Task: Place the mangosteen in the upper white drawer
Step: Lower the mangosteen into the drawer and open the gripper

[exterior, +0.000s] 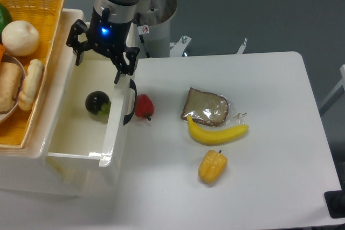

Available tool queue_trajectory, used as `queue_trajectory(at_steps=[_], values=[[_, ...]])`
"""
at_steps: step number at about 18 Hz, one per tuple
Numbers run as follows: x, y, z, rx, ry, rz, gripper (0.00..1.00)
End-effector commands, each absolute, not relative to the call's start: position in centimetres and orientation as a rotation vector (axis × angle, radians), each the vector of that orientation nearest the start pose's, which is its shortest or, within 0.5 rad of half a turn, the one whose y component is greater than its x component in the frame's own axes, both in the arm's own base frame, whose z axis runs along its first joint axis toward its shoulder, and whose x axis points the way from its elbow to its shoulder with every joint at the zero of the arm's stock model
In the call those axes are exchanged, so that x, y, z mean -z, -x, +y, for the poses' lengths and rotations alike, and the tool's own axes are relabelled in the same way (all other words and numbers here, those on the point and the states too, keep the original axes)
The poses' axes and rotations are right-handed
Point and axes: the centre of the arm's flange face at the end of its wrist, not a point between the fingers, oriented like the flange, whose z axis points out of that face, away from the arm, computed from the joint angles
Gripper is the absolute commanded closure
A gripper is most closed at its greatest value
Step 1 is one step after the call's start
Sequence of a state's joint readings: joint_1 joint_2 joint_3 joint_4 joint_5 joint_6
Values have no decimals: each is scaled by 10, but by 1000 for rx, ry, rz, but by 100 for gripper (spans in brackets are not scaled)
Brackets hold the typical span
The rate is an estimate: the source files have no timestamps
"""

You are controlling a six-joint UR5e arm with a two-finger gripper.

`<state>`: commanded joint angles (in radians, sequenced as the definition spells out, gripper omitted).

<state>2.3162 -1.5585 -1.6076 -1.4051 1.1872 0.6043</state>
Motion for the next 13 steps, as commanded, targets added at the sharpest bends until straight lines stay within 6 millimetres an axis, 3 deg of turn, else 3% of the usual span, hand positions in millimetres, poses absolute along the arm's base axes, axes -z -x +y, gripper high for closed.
queue_trajectory(at_steps=[3,6,9,13], values=[[-489,239,475,162,2870,-215,0],[-473,258,478,23,2967,-153,0],[-457,266,474,-40,3041,-39,0],[-451,275,467,-115,3101,-47,0]])
